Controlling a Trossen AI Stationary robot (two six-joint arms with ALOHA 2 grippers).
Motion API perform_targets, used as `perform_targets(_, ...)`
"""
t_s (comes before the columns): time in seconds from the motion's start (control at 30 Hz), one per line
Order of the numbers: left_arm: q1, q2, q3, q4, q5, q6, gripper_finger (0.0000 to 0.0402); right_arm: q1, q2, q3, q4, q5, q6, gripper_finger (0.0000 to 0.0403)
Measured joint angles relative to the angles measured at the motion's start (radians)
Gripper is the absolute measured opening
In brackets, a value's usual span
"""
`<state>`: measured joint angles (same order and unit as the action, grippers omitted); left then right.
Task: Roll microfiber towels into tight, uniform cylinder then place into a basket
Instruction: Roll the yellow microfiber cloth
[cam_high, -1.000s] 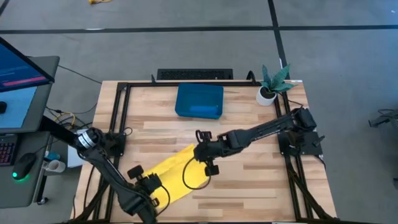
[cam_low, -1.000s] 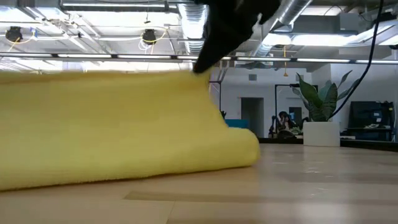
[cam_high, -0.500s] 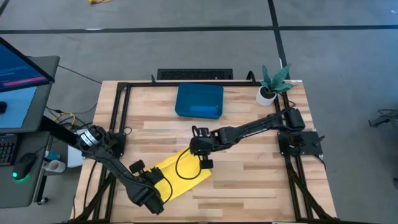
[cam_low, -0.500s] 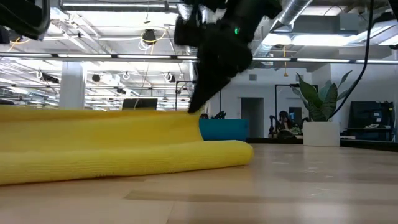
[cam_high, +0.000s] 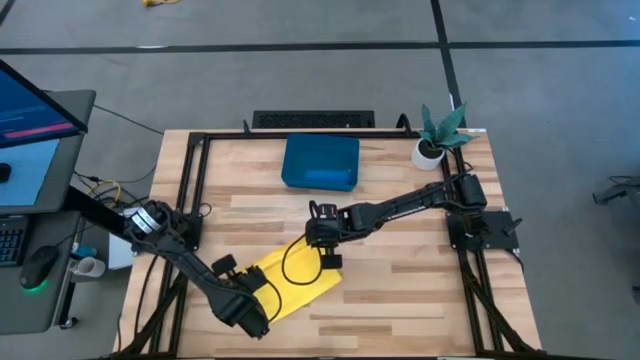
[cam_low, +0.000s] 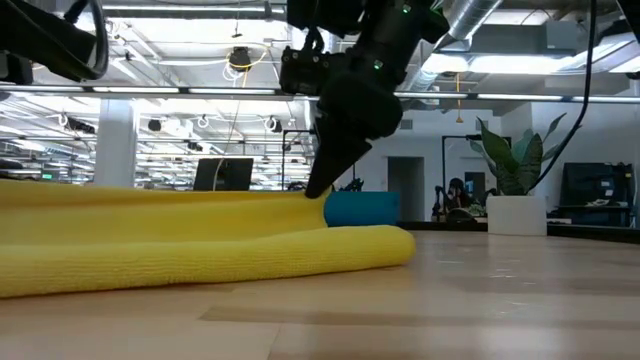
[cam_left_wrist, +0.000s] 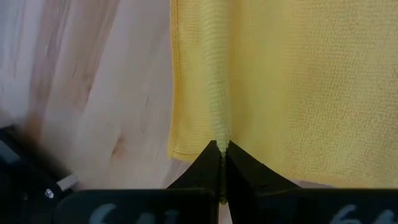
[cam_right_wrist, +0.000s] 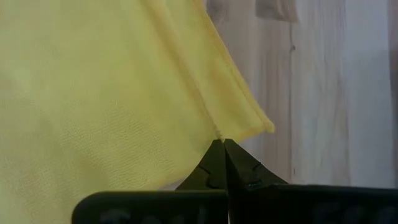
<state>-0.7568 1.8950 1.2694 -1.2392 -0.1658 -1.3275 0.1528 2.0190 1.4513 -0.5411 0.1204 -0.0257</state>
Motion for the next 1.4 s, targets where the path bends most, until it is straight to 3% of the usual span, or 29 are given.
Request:
perform_targets(0.5,0.006,0.000,0.000,0.000,-0.027,0.036,0.0005,-0.004,0.000,0.000,0.000,0.000,0.001,0.0002)
perform_targets(1.07,0.013,0.000,0.000,-0.053,-0.084,0.071,0.0127,-0.018,0.000,0.000,0.004,0.000,0.018,0.0005)
perform_targets(1.2,0.013,0.000,0.000,-0.065,-0.084,0.074,0.0136,-0.018,-0.001,0.000,0.004,0.000,0.018,0.0035)
perform_targets(1.4,0.004,0.000,0.000,-0.031,-0.101,0.104,0.0133,-0.018,-0.001,0.000,0.004,0.011,0.019,0.0115)
